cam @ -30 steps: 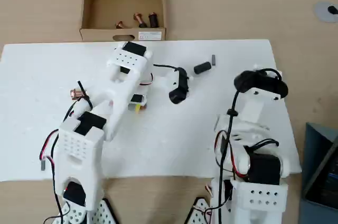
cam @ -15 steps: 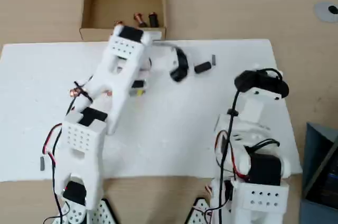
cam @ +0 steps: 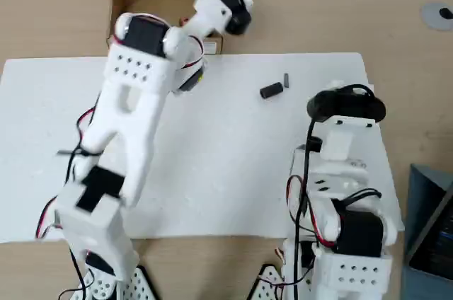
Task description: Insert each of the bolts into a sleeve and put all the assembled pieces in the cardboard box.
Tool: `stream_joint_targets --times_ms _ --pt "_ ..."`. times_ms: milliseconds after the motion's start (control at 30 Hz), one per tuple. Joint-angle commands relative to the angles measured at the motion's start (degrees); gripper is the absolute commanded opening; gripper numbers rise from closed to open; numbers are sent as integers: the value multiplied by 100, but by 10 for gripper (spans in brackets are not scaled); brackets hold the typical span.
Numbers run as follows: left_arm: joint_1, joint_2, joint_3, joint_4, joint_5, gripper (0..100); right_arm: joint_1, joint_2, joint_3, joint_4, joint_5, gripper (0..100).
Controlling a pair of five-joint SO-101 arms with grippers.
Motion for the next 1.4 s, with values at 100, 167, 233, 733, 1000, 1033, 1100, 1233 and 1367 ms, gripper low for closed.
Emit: stream_joint_targets --times_ms 100,167,233,733,1000,1033,1100,1233,1367 --pt "26 -1508 -299 53 1108 2 22 -48 -418 176 229 9" --pt "35 -1780 -35 53 1354 2 22 -48 -426 176 246 9" --pt "35 -2132 334 53 1582 2 22 -48 -426 176 360 9" --pt "-9 -5516 4677 -369 2453 2 -760 -48 -374 -220 352 9" --pt "-18 -7266 6971 -1670 2963 2 -1218 -48 101 -659 308 9" --pt "-26 -7468 7297 -1837 2998 2 -1253 -48 171 -730 308 9" --pt "-26 -7899 7903 -2136 3086 1 -1367 -48 338 -914 316 9" --pt "-26 -8857 9081 -2778 3446 1 -1692 -48 673 -1336 325 9" --pt "-26 -9921 10075 -3367 3798 1 -2062 -48 954 -1732 334 9"
